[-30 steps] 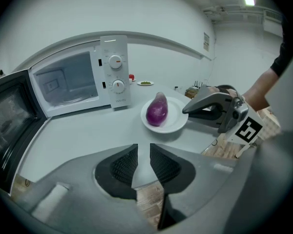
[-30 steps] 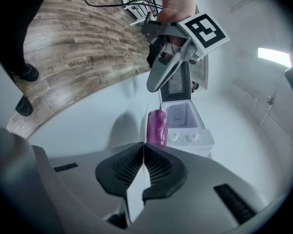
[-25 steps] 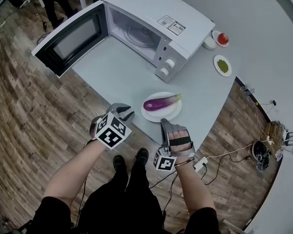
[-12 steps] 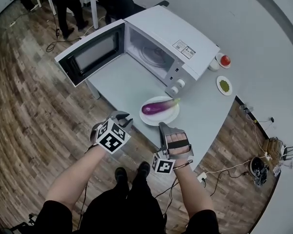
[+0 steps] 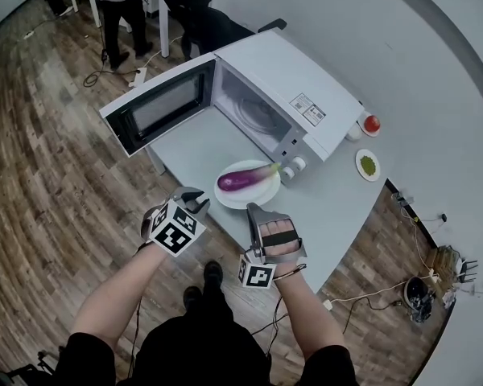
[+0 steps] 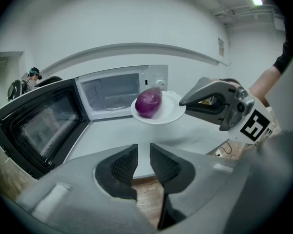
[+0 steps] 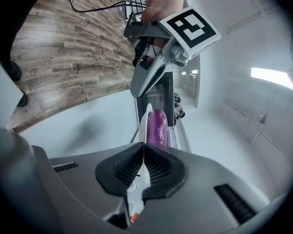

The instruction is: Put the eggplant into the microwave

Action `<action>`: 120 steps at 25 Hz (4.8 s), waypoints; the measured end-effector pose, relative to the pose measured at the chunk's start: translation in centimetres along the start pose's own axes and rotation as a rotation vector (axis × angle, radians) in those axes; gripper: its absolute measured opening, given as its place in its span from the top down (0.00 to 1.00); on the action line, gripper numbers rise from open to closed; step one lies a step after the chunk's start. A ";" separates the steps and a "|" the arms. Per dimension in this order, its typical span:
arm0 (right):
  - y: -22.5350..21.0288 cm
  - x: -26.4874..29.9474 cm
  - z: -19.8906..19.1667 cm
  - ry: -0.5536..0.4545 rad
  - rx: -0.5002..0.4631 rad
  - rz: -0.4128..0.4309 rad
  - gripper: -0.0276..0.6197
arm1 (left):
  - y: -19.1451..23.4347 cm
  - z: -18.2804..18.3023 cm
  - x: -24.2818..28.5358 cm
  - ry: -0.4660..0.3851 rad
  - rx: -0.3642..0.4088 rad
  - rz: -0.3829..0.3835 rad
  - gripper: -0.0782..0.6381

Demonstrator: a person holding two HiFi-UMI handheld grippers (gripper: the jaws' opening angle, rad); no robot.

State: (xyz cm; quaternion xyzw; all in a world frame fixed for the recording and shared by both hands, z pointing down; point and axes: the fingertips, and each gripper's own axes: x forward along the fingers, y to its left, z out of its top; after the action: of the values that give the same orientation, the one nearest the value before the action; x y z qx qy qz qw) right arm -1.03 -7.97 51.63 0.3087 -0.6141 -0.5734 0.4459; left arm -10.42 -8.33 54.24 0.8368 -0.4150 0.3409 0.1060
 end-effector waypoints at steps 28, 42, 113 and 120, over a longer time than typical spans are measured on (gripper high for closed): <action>-3.7 15.6 0.4 0.173 0.077 -0.010 0.93 | 12.9 4.4 5.8 -0.017 0.113 -0.093 0.78; -1.5 20.8 -0.9 0.361 0.109 0.022 0.93 | 16.6 2.6 8.8 -0.028 0.101 -0.172 0.78; 1.7 28.5 -7.5 0.498 0.458 0.218 0.77 | 18.8 6.6 15.9 -0.068 0.051 -0.144 0.78; 2.1 27.4 -6.8 0.484 0.503 0.278 0.77 | 18.7 7.3 15.8 -0.074 0.045 -0.150 0.78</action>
State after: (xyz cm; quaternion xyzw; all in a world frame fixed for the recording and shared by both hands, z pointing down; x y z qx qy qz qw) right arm -5.95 -34.97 58.59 0.4488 -0.6487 -0.2489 0.5620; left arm -14.60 -33.33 57.23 0.8797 -0.3471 0.3102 0.0969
